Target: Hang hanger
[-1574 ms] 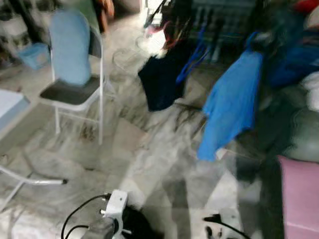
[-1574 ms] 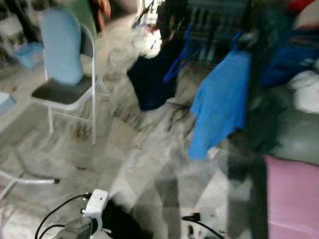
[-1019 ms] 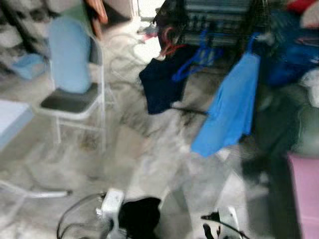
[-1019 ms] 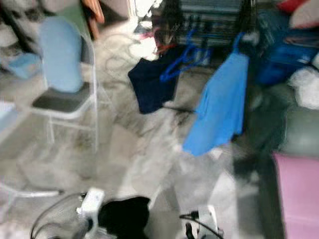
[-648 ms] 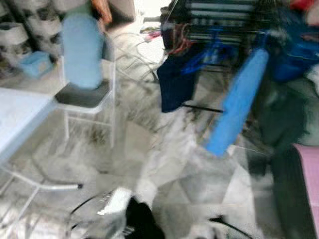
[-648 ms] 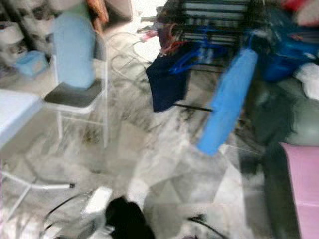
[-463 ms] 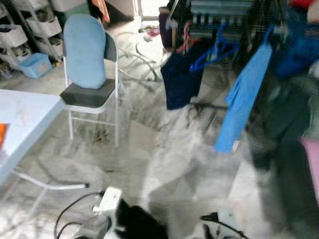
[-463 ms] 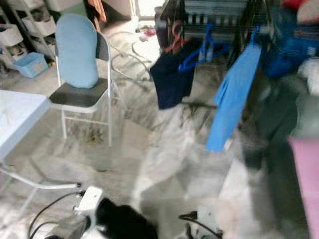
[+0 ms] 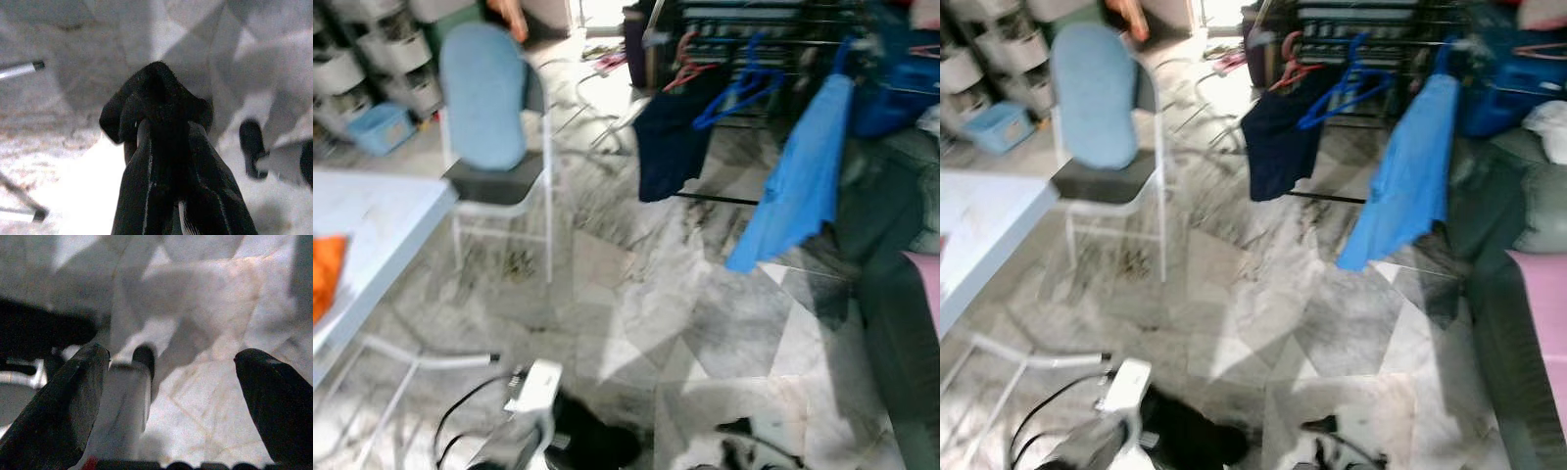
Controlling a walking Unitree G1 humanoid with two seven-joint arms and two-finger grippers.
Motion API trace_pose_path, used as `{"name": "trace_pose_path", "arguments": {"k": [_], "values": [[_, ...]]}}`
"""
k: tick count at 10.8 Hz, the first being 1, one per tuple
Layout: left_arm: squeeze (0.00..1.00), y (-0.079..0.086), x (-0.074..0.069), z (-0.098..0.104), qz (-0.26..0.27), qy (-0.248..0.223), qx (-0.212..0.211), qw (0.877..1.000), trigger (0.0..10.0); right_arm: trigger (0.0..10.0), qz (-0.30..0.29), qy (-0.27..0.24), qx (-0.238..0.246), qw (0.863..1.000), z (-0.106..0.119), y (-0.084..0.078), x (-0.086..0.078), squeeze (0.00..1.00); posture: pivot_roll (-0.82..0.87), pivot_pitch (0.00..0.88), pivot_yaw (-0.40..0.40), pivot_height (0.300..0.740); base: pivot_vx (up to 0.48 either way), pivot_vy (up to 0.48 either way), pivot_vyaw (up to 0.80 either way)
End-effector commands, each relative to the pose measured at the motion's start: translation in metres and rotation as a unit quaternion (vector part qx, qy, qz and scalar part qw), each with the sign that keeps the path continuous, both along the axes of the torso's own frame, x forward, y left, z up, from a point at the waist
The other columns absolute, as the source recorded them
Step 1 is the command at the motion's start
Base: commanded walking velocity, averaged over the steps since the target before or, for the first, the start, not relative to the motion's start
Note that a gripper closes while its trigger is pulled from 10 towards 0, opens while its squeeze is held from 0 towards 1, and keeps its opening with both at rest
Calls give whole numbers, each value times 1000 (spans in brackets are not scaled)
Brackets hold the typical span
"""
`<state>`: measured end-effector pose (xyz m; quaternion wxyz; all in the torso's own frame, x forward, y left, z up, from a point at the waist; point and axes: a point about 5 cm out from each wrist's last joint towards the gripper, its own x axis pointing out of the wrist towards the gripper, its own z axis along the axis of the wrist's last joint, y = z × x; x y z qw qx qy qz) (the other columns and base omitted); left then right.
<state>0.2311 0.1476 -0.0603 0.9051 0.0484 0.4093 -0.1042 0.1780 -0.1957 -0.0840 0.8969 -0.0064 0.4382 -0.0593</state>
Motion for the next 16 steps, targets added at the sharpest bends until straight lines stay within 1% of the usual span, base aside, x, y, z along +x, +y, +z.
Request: {"name": "trace_pose_path", "arguments": {"k": [1, 2, 3, 4, 5, 6, 7, 8, 9, 10, 11, 12, 14, 15, 16], "values": [[0, 1, 24, 17, 12, -54, -2, 998, 10000, 10000, -12, -41, 4, 999, 10, -1, 17, 0, -174, 82, 66, 740, 0, 0, 0], [0, -2, 46, 36, 28, -101, -16, 994, 10000, 10000, -23, -88, 11, 996, 23, -2, 38, 0, -180, 91, 65, 740, 0, 0, 0], [0, -7, 71, 60, 35, -156, -33, 987, 10000, 10000, -30, -132, 13, 991, 36, -3, 56, 0, -183, 93, 66, 740, 0, 0, 0], [0, -7, 99, 93, 33, -228, -42, 972, 10000, 10000, -41, -197, 13, 979, 58, -5, 81, 0, -188, 99, 73, 740, 0, 0, 0], [0, -6, 103, 100, 35, -243, -48, 968, 10000, 10000, -44, -213, 15, 976, 63, -5, 86, 0, -192, 100, 76, 740, 0, 0, 0], [0, -5, 109, 109, 33, -272, -48, 960, 10000, 10000, -37, -243, 18, 969, 70, -2, 92, 0, -194, 106, 80, 740, 0, 0, 0], [0, 0, 108, 115, 26, -312, -46, 949, 10000, 10000, -19, -305, 20, 952, 81, 7, 94, 0, -197, 116, 89, 740, 0, 0, 0], [0, 8, 97, 108, 31, -325, -54, 944, 10000, 10000, -10, -336, 14, 942, 85, 11, 87, 0, -199, 123, 97, 740, 0, 0, 0], [0, 12, 91, 106, 31, -335, -66, 940, 10000, 10000, -11, -348, 14, 937, 87, 11, 84, 0, -199, 123, 97, 740, 0, 0, 0], [0, 21, 75, 102, 24, -368, -73, 927, 10000, 10000, 13, -380, -11, 925, 95, 11, 77, 0, -195, 140, 103, 740, 0, 0, 0], [0, 29, 63, 92, 25, -356, -64, 932, 10000, 10000, 23, -391, -19, 920, 100, 9, 72, 0, -191, 149, 105, 740, 0, 0, 0], [0, 36, 55, 87, 21, -351, -52, 935, 10000, 10000, 30, -390, -22, 920, 101, 6, 66, 0, -190, 160, 103, 740, 0, 0, 0], [0, 49, 39, 73, 27, -324, -33, 945, 10000, 10000, 41, -360, -28, 932, 91, 0, 55, 0, -190, 171, 99, 740, 0, 0, 0], [0, 52, 29, 59, 29, -285, -23, 958, 10000, 10000, 39, -330, -22, 943, 80, -1, 51, 0, -188, 186, 97, 740, 0, 0, 0], [0, 52, 19, 43, 42, -237, -17, 970, 10000, 10000, 44, -308, -17, 950, 73, 2, 49, 0, -185, 198, 94, 740, 0, 0, 0]]}}
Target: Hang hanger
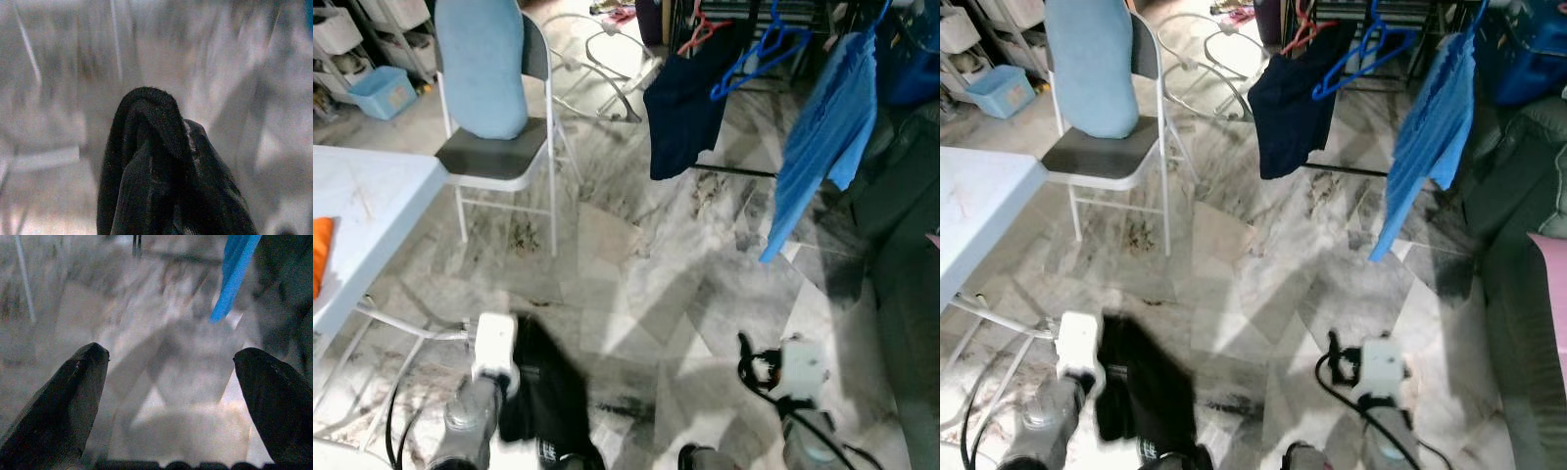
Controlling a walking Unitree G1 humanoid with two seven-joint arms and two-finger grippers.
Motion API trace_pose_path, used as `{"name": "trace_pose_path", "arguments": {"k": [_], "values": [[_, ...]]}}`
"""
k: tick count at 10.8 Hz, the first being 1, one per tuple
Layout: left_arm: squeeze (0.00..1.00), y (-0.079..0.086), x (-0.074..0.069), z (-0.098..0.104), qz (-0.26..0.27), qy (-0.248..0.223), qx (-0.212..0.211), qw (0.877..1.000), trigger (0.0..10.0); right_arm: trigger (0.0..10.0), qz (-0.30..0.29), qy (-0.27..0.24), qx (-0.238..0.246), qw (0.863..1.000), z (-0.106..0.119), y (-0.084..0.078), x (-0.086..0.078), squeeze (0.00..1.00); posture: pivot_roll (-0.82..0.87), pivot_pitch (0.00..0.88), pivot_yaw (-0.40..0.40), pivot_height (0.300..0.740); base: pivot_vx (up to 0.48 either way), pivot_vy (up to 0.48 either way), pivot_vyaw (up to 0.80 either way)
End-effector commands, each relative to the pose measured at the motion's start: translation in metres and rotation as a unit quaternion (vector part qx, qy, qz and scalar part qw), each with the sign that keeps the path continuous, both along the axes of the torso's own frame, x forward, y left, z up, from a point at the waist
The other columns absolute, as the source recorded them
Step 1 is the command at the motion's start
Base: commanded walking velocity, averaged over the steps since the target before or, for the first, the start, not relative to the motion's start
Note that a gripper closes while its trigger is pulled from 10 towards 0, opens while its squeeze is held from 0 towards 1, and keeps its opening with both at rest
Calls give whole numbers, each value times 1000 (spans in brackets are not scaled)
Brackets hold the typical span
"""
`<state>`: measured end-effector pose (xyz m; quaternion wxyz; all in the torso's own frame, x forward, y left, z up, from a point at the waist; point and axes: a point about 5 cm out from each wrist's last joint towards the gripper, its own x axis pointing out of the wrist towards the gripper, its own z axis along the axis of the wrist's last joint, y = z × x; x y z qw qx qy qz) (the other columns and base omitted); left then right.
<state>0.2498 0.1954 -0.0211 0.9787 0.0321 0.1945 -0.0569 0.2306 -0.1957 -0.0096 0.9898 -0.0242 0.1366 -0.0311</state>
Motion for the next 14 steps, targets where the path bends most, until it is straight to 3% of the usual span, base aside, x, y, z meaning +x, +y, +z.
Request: {"name": "trace_pose_path", "arguments": {"k": [1, 2, 4, 6, 10, 12, 13, 14], "values": [[0, 4, -15, -15, 10, 46, 16, 999, 10000, 10000, 11, 36, 9, 999, -13, 9, -8, 0, -185, 220, 97, 740, 0, 0, 0], [0, 5, -16, -16, 18, 49, 15, 999, 10000, 10000, 19, 44, 8, 999, -17, 16, -9, 0, -185, 220, 97, 740, 0, 0, 0], [0, -2, -21, -24, 14, 80, 13, 997, 10000, 10000, 5, 55, 18, 998, -20, 15, -9, 0, -177, 236, 116, 740, 0, 0, 0], [0, -9, -19, -24, 9, 80, 10, 997, 10000, 10000, 8, 62, 18, 998, -24, 17, -11, 0, -176, 206, 121, 740, 0, 0, 0], [0, -9, -17, -21, 16, 66, 7, 998, 10000, 10000, 23, 68, 3, 997, -23, 11, -6, 0, -179, 176, 83, 740, 0, 0, 0], [0, -6, -26, -30, 43, 100, 9, 994, 10000, 10000, 35, 90, 9, 995, -28, 13, -7, 0, -179, 172, 76, 740, 0, 0, 0], [0, -7, -24, -29, 66, 92, -4, 994, 10000, 10000, 54, 104, 7, 993, -32, 20, -7, 0, -175, 167, 68, 740, 0, 0, 0], [0, -4, -5, -14, 59, 57, -20, 996, 10000, 10000, 54, 77, -5, 996, -24, 19, 1, 0, -169, 167, 62, 740, 0, 0, 0]]}}
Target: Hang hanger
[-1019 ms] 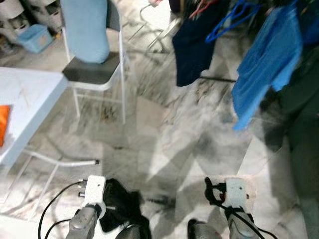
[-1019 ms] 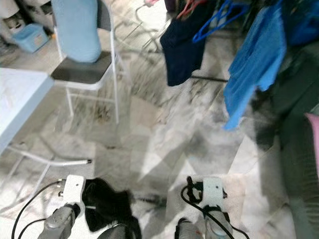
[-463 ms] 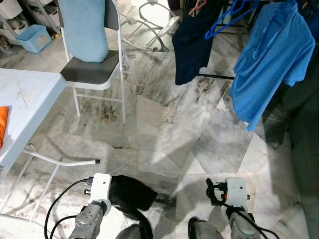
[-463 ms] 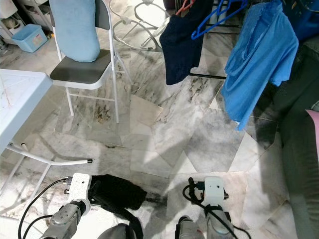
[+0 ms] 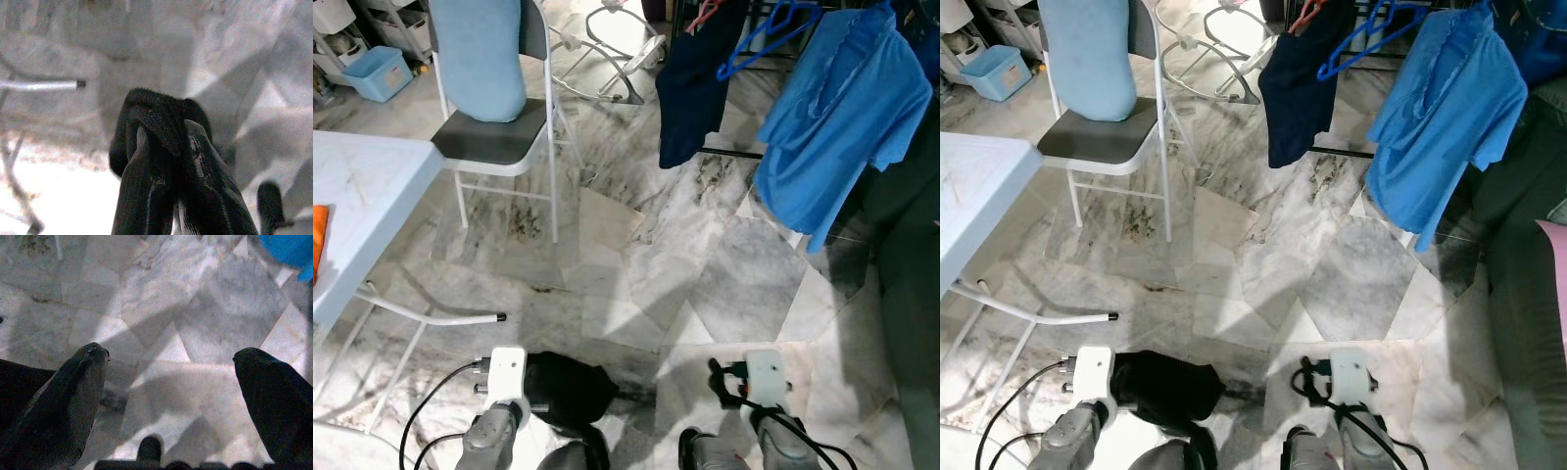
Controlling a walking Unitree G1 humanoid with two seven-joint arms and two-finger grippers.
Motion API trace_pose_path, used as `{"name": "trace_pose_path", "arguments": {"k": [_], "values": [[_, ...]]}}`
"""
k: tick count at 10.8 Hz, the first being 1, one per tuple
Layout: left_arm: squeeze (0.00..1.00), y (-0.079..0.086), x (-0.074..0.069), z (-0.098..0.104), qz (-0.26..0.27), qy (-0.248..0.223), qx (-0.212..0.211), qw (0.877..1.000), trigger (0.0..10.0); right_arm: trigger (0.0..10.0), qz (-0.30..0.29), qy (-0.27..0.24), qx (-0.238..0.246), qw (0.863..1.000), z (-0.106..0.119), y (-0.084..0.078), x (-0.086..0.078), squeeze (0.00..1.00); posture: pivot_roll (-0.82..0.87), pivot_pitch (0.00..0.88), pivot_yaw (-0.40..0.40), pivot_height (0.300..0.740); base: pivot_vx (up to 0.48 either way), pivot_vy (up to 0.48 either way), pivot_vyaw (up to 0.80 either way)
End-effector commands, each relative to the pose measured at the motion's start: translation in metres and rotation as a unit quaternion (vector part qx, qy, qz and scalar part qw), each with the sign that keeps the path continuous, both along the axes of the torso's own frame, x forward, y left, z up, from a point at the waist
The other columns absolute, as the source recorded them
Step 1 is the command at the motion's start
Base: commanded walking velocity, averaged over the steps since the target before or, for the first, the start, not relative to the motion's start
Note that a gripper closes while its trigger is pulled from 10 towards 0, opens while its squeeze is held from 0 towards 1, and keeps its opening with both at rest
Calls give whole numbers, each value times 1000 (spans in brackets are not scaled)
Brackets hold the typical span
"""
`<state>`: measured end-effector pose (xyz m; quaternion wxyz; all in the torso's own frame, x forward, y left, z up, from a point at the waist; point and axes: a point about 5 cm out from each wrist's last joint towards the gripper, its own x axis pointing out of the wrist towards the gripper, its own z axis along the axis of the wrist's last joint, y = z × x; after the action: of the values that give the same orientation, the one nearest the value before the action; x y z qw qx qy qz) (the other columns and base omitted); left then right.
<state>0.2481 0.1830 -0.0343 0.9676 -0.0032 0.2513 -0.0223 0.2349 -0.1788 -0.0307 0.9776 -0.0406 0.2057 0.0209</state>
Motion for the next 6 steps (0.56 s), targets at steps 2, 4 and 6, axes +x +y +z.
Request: {"name": "trace_pose_path", "arguments": {"k": [2, 4, 6], "values": [[0, 5, 17, 17, -8, -44, 2, 999, 10000, 10000, -9, -49, 3, 999, 15, 0, 11, 0, -165, 168, 53, 740, 0, 0, 0], [0, 10, 18, 15, 8, -25, 2, 1000, 10000, 10000, -7, -72, 2, 997, 24, 1, 19, 0, -163, 170, 52, 740, 0, 0, 0], [0, 15, 12, 9, 19, -2, 5, 1000, 10000, 10000, -10, -69, 0, 998, 24, 1, 20, 0, -167, 167, 54, 740, 0, 0, 0]]}}
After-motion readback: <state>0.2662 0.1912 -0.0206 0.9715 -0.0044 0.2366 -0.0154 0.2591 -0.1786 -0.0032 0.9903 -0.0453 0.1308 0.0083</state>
